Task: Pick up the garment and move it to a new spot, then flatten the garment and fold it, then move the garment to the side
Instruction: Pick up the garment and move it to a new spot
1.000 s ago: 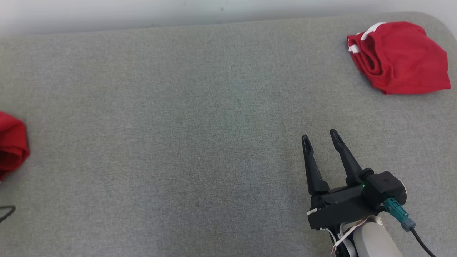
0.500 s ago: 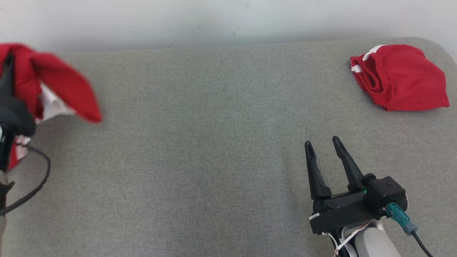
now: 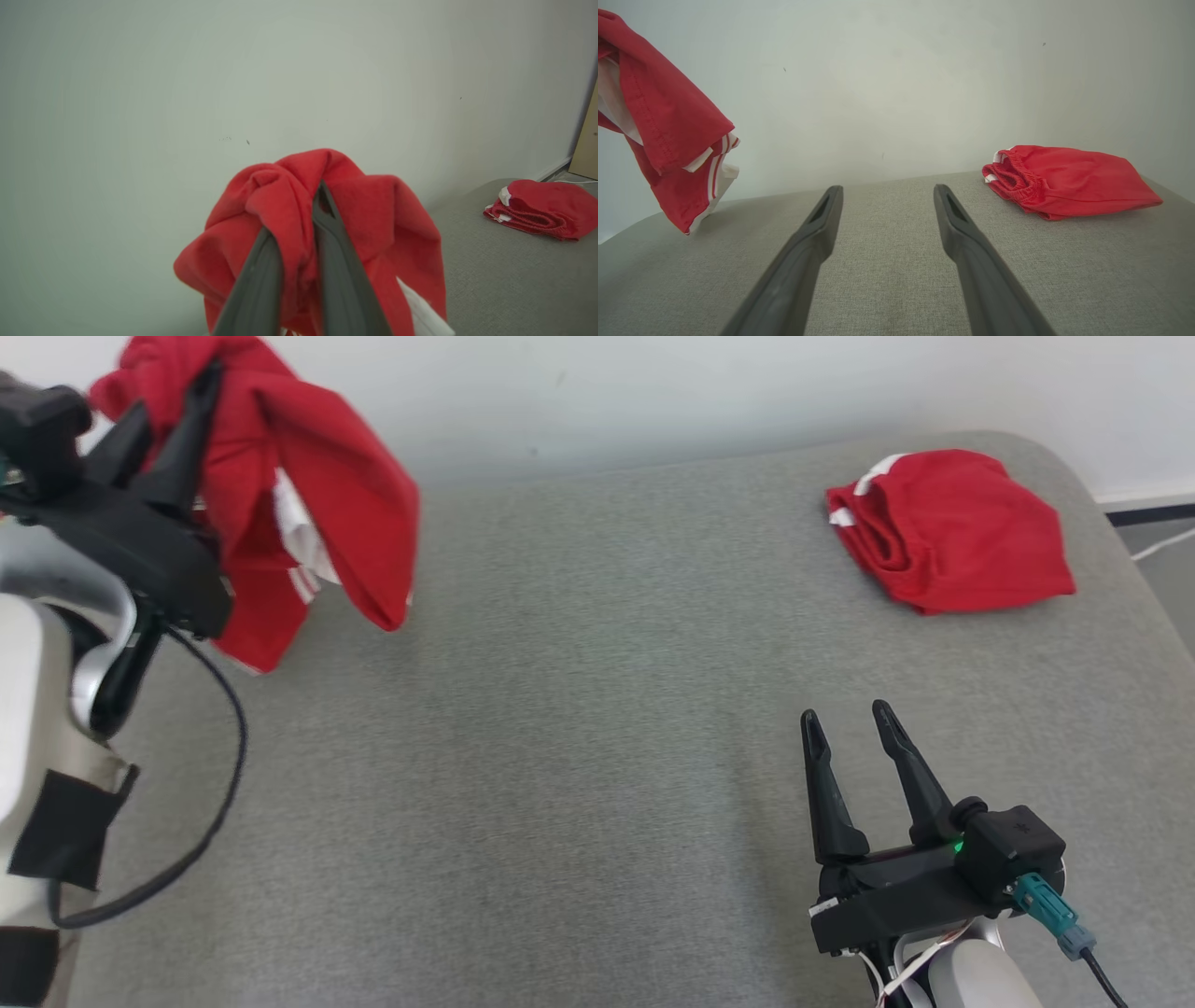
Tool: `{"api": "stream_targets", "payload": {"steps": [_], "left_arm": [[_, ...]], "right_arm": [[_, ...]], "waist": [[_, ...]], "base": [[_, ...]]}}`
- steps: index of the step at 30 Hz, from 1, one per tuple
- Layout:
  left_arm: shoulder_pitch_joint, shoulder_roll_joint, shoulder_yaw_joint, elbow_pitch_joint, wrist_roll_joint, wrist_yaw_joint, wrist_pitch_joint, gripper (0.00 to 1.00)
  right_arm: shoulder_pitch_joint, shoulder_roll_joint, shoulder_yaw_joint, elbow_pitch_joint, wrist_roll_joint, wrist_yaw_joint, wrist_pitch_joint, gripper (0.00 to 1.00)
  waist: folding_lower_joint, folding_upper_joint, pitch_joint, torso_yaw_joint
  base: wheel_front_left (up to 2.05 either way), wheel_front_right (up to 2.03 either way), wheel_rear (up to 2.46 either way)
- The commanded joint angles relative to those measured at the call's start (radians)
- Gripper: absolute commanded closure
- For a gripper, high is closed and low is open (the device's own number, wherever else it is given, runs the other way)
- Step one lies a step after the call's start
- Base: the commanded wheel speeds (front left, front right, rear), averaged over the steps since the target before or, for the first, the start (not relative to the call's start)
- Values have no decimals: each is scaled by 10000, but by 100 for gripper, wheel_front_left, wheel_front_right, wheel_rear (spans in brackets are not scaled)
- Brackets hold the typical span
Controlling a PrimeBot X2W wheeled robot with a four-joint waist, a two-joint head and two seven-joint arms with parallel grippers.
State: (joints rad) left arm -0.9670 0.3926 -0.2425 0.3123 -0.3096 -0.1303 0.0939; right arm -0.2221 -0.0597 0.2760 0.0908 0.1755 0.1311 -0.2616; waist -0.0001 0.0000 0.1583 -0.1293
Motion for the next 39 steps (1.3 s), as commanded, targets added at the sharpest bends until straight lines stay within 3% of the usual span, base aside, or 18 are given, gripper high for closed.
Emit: {"api": "stream_targets", "payload": {"steps": [1,10,20,27,38,39], "left_arm": [[145,-77,-131,-397,-77,7,126,100],[364,-842,-983,-1976,-415,6,694,100],[2136,-1419,-1537,-2594,-664,378,409,100],[4474,-1665,-1547,-2018,-1102,890,-497,100],[4840,-1736,-1573,-473,-907,994,-1774,100],[4811,-1753,-1595,-379,-826,1046,-1908,89]], "right_arm": [[75,28,-31,-14,56,-7,-43,0],[156,84,-166,-64,86,-7,-45,0],[198,94,-272,-21,26,-7,-45,0],[248,97,-325,87,-17,-7,-43,0],[135,74,-289,221,-14,-7,-45,0],[144,69,-301,233,-14,-7,-45,0]], "waist": [[1,0,-33,-453],[1,0,70,-1065],[1,0,211,-862],[1,0,254,-473],[1,0,279,-65],[1,0,267,-23]], "base": [[0,0,0],[0,0,0],[0,0,0],[0,0,0],[0,0,0],[0,0,0]]}}
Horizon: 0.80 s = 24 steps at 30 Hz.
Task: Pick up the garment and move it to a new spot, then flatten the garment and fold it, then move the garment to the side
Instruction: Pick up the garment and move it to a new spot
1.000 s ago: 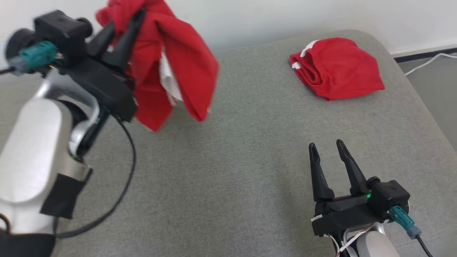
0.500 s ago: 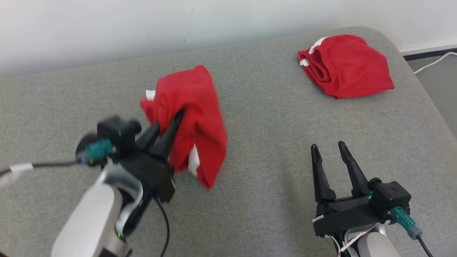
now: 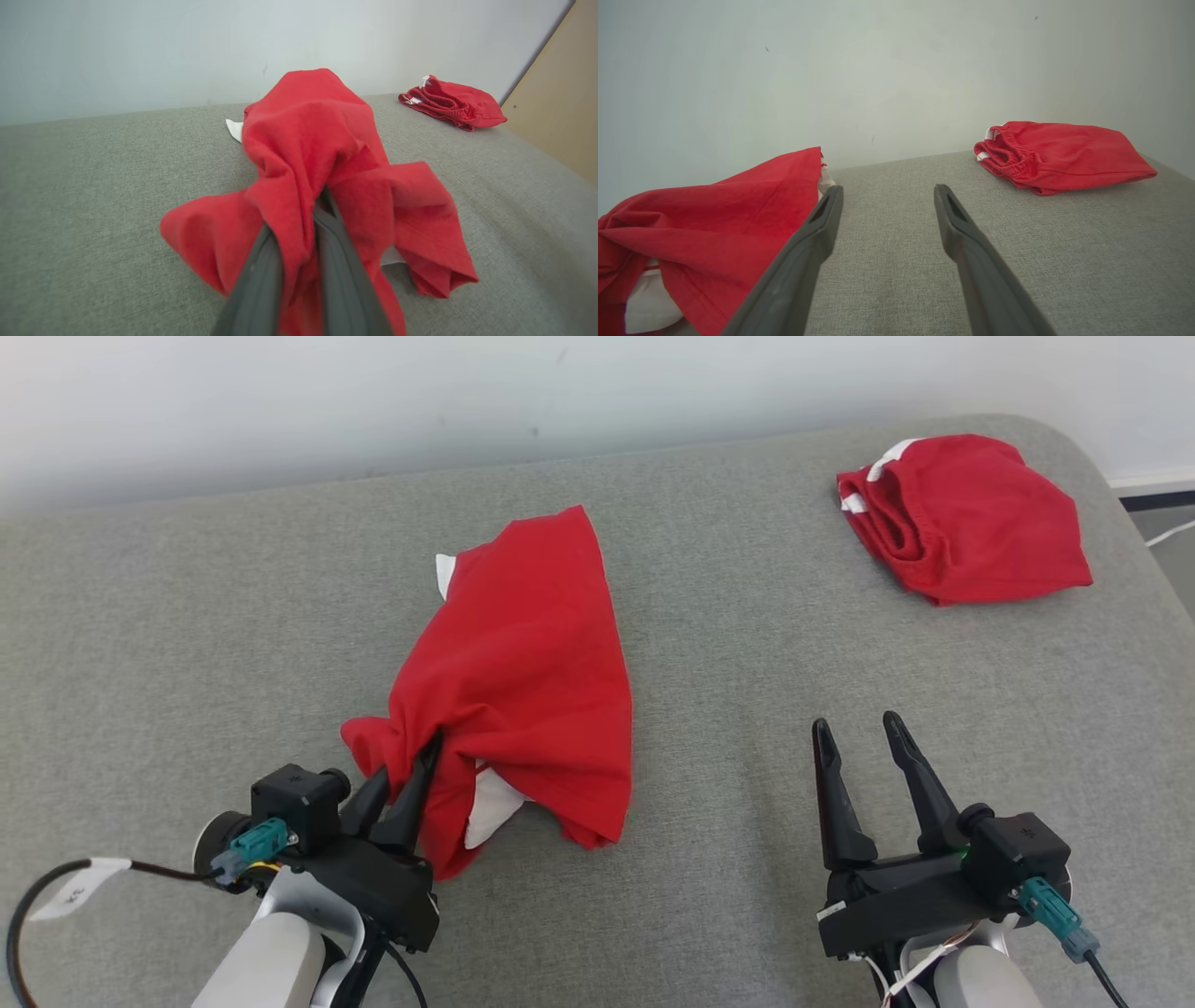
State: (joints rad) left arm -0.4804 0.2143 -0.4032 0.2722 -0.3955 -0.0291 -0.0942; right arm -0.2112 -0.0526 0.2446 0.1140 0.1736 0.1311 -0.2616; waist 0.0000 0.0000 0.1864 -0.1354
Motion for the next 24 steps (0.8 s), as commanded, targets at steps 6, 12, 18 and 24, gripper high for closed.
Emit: {"api": "stream_targets", "payload": {"steps": [6,12,18,24], "left_arm": [[157,-183,-19,302,97,202,-812,0],[648,-351,119,112,86,480,-1362,0],[1348,-487,139,-279,233,753,-1619,0],[2153,-606,-52,-622,250,824,-1672,0]], "right_arm": [[163,-39,-40,54,36,-7,-45,0],[205,-99,0,113,90,-7,-45,0],[390,-154,-35,173,113,-7,-45,0],[437,-171,21,190,120,-7,-45,0]], "waist": [[0,0,-184,330],[0,0,-347,554],[0,0,-579,725],[0,0,-730,813]], "base": [[0,0,0],[0,0,0],[0,0,0],[0,0,0]]}}
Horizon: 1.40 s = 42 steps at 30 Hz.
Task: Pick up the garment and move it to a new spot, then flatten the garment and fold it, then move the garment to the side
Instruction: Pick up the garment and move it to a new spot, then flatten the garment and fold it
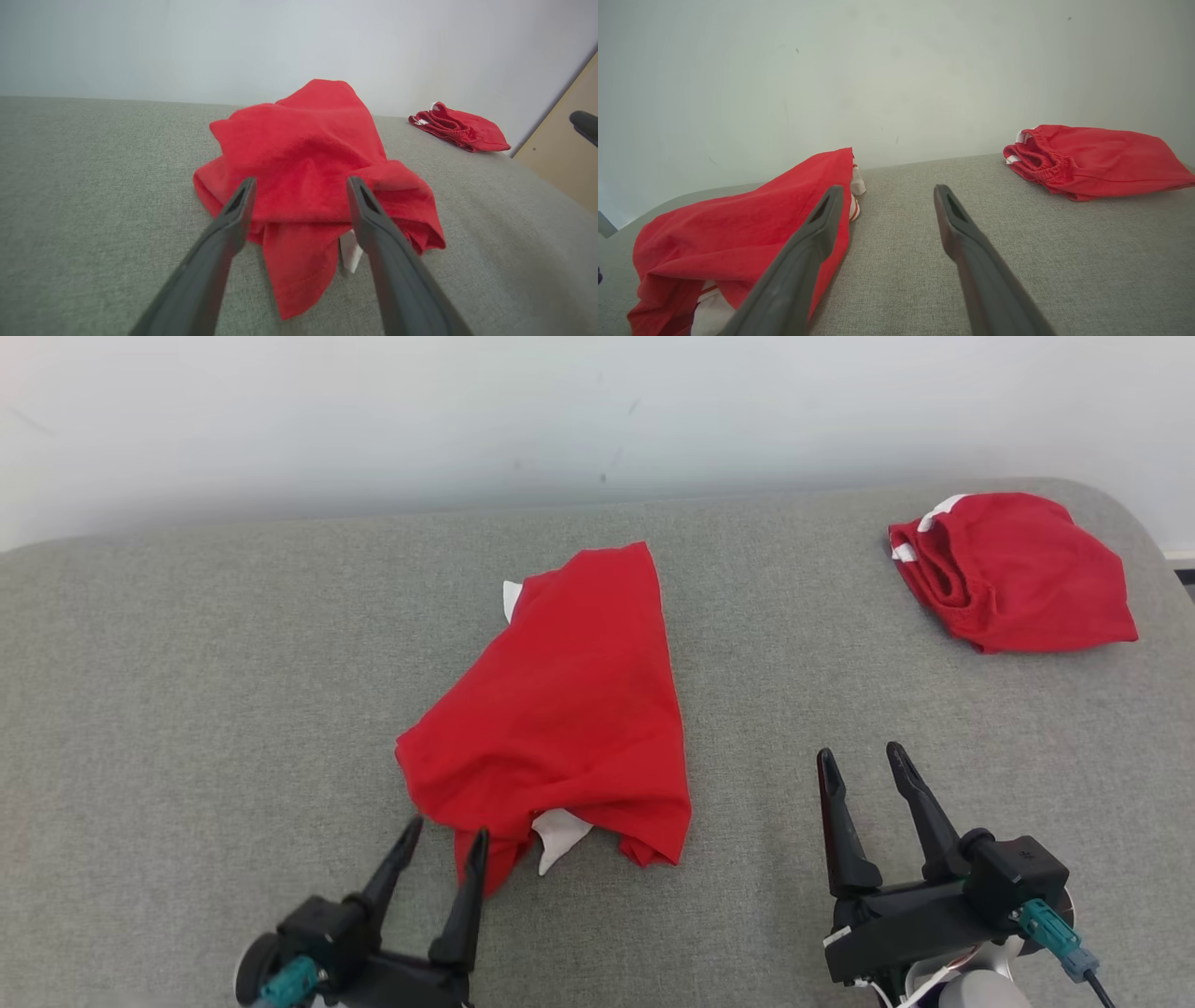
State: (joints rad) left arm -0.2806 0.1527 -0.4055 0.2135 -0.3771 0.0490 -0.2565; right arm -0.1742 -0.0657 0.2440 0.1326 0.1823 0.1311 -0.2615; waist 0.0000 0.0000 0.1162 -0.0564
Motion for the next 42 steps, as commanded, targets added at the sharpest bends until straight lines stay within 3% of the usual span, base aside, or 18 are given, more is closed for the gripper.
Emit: {"api": "stream_targets", "payload": {"steps": [1,10,32,33,34,42], "left_arm": [[268,-7,-73,-50,61,36,-57,0],[562,4,-417,573,254,-20,-78,0],[-1006,-183,-262,2050,845,-54,-104,0],[-1076,-204,-174,2037,833,-41,-104,54],[-1126,-208,-81,1971,857,-32,-104,100],[-686,-180,424,860,1015,22,-104,100]], "right_arm": [[88,-36,36,7,32,-7,-45,0],[43,-88,195,68,152,-7,-47,0],[-166,-110,277,52,220,-7,-47,0],[-163,-106,259,45,216,-7,-47,0],[-155,-98,237,36,203,-7,-47,0],[18,-55,11,-21,145,-7,-45,0]], "waist": [[0,0,-46,32],[0,0,-49,-21],[0,0,220,-1040],[0,0,233,-1055],[0,0,247,-1065],[0,0,188,-658]], "base": [[0,0,0],[0,0,0],[0,0,0],[0,0,0],[0,0,0],[0,0,0]]}}
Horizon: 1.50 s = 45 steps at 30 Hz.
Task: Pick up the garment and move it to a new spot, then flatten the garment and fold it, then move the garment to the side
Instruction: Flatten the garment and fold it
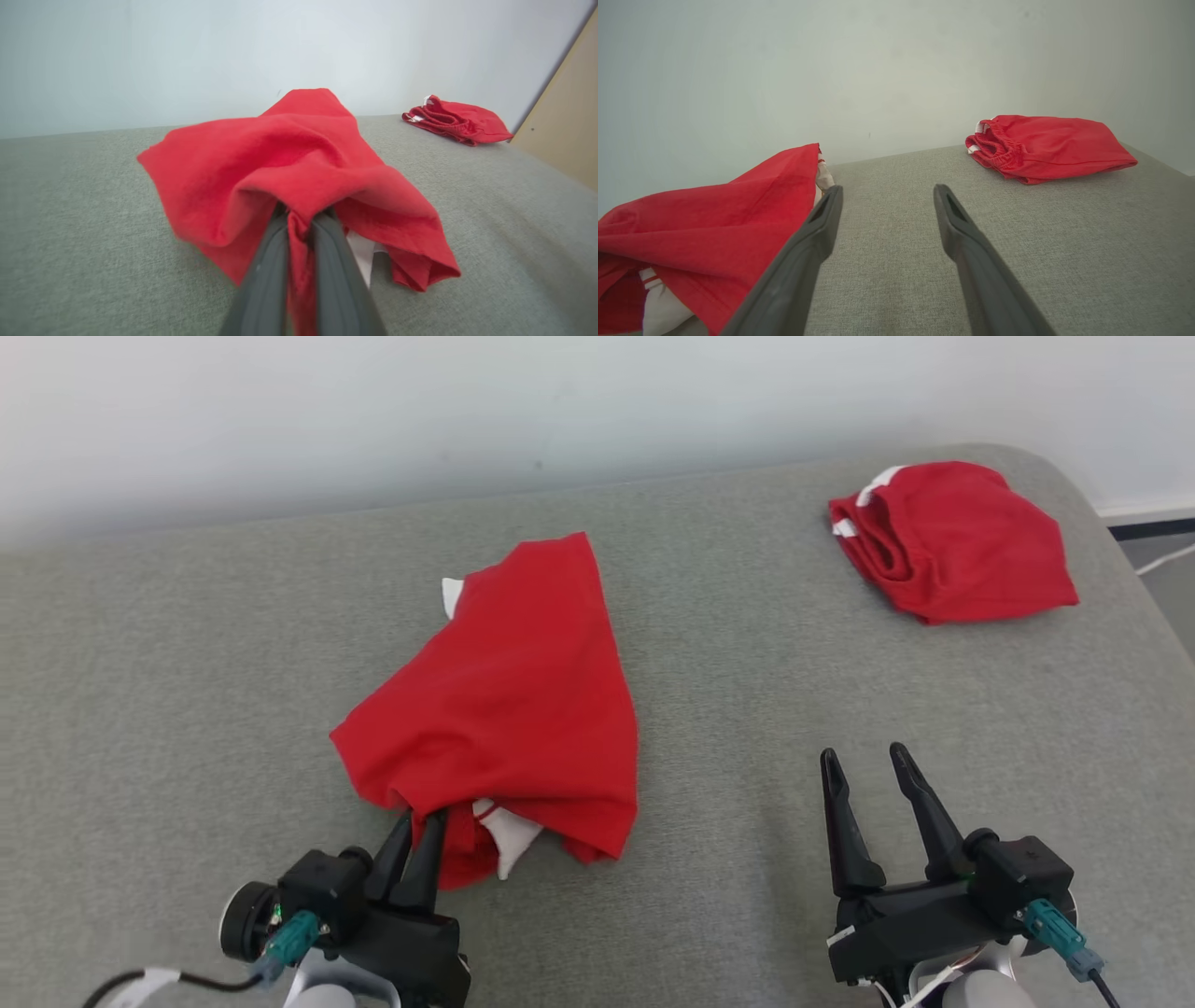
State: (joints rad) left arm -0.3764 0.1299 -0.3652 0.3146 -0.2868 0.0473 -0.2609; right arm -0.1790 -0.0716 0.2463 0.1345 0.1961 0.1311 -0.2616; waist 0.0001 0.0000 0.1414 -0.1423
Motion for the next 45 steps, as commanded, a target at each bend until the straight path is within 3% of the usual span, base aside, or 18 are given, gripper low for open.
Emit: {"api": "stream_targets", "payload": {"steps": [1,5,11,18,31,45], "left_arm": [[370,47,75,-426,121,48,-61,100],[818,145,43,-1557,321,64,-60,100],[1391,599,157,-3503,624,469,342,100],[1712,982,304,-5002,707,763,932,100],[2433,937,668,-3831,-27,836,561,100],[2941,1391,1989,-3380,-424,1424,204,100]], "right_arm": [[65,4,-13,-46,4,-7,-43,0],[188,-18,-109,-31,-31,-7,-43,0],[275,-32,-193,-49,-54,-7,-43,0],[252,0,-214,-65,-50,-7,-43,0],[127,-57,-114,92,90,-7,-45,0],[164,-83,-191,126,116,-7,-45,0]], "waist": [[-1,0,-96,299],[-1,0,-257,780],[-1,0,-461,1421],[-1,0,-411,1622],[-1,0,-384,1505],[-1,0,-420,1480]], "base": [[0,0,0],[0,0,0],[0,0,0],[0,0,0],[0,0,0],[0,0,0]]}}
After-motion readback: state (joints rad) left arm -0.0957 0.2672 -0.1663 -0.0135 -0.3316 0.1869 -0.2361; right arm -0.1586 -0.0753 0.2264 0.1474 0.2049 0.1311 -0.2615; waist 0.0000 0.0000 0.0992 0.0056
